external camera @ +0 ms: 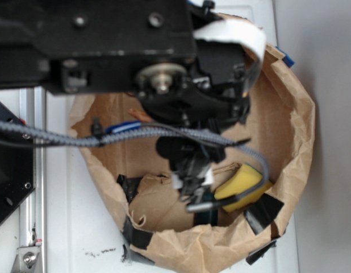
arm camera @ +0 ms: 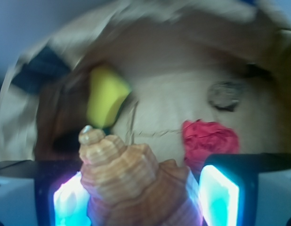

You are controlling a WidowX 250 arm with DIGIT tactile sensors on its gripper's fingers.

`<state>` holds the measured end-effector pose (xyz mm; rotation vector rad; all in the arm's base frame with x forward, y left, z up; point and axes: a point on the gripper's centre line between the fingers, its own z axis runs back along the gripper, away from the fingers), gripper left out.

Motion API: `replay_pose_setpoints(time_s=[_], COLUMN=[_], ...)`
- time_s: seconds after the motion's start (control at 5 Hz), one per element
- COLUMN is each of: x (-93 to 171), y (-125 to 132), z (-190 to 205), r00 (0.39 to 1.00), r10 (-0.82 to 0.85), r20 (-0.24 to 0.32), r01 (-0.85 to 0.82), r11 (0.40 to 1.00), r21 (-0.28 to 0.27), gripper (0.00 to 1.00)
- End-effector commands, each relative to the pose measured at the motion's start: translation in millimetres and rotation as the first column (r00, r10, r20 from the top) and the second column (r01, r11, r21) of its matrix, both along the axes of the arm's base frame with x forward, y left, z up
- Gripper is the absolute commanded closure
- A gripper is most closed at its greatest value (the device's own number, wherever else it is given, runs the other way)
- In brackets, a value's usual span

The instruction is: Grab the shell.

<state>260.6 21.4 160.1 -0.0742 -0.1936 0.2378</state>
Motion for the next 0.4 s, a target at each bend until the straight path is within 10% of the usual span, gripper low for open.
replay_pose_setpoints(time_s=[0.0,0.2], x=[14.0,15.9], y=[3.6,5.7], z=[25.9,23.2], r00=[0.985,0.985], r10=[0.16,0.163], r20=[0.067,0.048], r01=[-0.161,-0.163], r11=[0.987,0.987], r21=[0.001,-0.007], gripper=[1.0,1.0])
